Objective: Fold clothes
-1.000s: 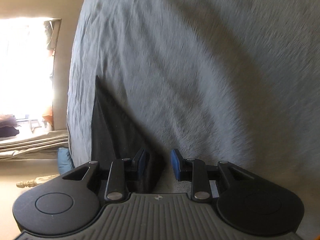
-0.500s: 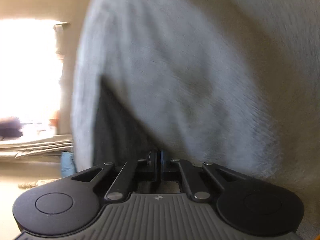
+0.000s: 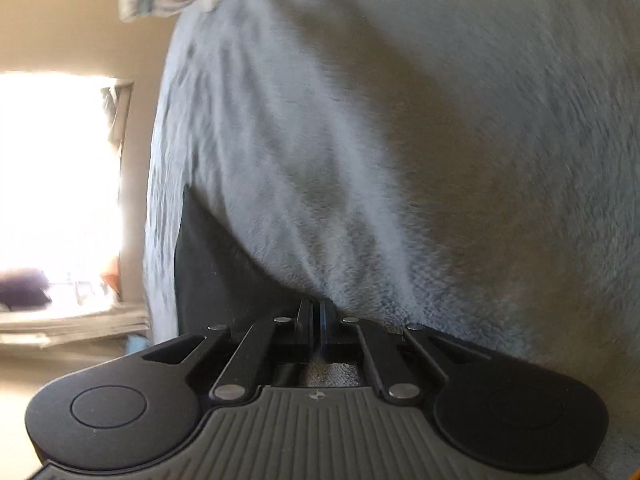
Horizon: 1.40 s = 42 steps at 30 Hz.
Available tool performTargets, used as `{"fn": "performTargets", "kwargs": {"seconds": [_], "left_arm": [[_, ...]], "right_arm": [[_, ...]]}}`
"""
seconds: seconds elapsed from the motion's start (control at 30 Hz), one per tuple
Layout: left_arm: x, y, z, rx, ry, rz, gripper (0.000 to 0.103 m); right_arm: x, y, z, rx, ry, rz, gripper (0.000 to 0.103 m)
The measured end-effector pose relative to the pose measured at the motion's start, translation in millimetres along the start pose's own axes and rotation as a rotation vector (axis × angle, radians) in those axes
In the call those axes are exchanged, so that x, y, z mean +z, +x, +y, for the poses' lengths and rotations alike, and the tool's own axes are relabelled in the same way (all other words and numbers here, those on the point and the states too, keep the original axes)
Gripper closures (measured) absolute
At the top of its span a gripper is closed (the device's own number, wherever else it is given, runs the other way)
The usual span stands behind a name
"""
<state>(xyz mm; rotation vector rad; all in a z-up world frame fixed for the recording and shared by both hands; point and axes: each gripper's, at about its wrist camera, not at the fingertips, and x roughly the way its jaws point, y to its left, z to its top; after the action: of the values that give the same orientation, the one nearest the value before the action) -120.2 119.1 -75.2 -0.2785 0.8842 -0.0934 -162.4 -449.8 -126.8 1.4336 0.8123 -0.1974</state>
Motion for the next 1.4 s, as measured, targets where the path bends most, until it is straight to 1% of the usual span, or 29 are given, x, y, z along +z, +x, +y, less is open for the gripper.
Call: {"fn": "performTargets", "kwargs": {"seconds": [0.13, 0.2, 0.23, 0.37, 0.47, 0.53, 0.57, 0.6, 0.63, 0.67, 0.7, 0.77, 0.9, 0.97, 1.03, 1.1, 1.17, 1.23, 1.3, 1.37, 1.4], "left_arm": [[-11, -26, 14, -0.045, -0.002, -0.016, 0.057], [-18, -40, 23, -0.064, -0.006, -0.024, 0.057], [-22, -44, 28, -0.073, -0.022, -0.023, 0.057], [-28, -37, 45, -0.069, -0.146, -0.014, 0.057], [-23, -26, 56, -0.110, -0.261, -0.021, 0.057], [-20, -18, 63, -0.138, -0.342, -0.010, 0.058], [-19, -15, 66, -0.147, -0.376, -0.008, 0.068], [-19, -13, 67, -0.152, -0.396, -0.010, 0.085], [-18, -13, 68, -0.151, -0.401, -0.013, 0.094], [-17, -14, 68, -0.146, -0.400, -0.018, 0.098], [-16, -18, 68, -0.148, -0.403, -0.031, 0.100], [-13, -28, 69, -0.153, -0.417, -0.057, 0.100], [-18, -16, 75, -0.114, -0.414, -0.012, 0.100], [-21, -10, 78, -0.118, -0.422, 0.005, 0.096], [-18, -11, 77, -0.119, -0.390, 0.009, 0.093], [-15, -17, 75, -0.106, -0.355, 0.010, 0.084], [-12, -25, 72, -0.077, -0.305, 0.000, 0.080], [-9, -33, 67, -0.038, -0.243, -0.020, 0.077], [-5, -41, 63, -0.007, -0.193, -0.056, 0.073], [0, -48, 59, 0.013, -0.157, -0.093, 0.072], [4, -49, 57, 0.008, -0.151, -0.107, 0.071]], "right_arm": [[-1, 9, 2, 0.006, -0.001, -0.003, 0.101], [0, 10, -3, 0.015, 0.013, -0.002, 0.101], [0, 10, -5, 0.017, 0.020, -0.002, 0.101], [-1, 8, -8, 0.016, 0.038, -0.010, 0.101], [-3, 9, -9, 0.019, 0.048, -0.015, 0.101], [-3, 7, -11, 0.022, 0.059, -0.019, 0.101], [-3, 6, -13, 0.022, 0.061, -0.021, 0.101], [-3, 6, -13, 0.022, 0.063, -0.023, 0.101], [-3, 6, -13, 0.022, 0.064, -0.024, 0.101], [-3, 5, -14, 0.021, 0.062, -0.024, 0.101], [-3, 5, -13, 0.019, 0.060, -0.023, 0.101], [-2, 3, -13, 0.013, 0.051, -0.023, 0.101], [-1, 0, -17, 0.009, 0.042, -0.022, 0.102], [2, 0, -18, 0.006, 0.040, -0.007, 0.102], [6, -2, -15, -0.005, 0.028, 0.012, 0.100], [9, -10, -5, -0.049, -0.034, 0.000, 0.099], [11, -18, 10, -0.101, -0.110, -0.021, 0.098], [12, -30, 40, -0.183, -0.290, -0.079, 0.097], [8, -43, 80, -0.279, -0.534, -0.163, 0.097], [0, -64, 122, -0.323, -0.737, -0.283, 0.097], [-4, -78, 145, -0.304, -0.810, -0.340, 0.097]]}}
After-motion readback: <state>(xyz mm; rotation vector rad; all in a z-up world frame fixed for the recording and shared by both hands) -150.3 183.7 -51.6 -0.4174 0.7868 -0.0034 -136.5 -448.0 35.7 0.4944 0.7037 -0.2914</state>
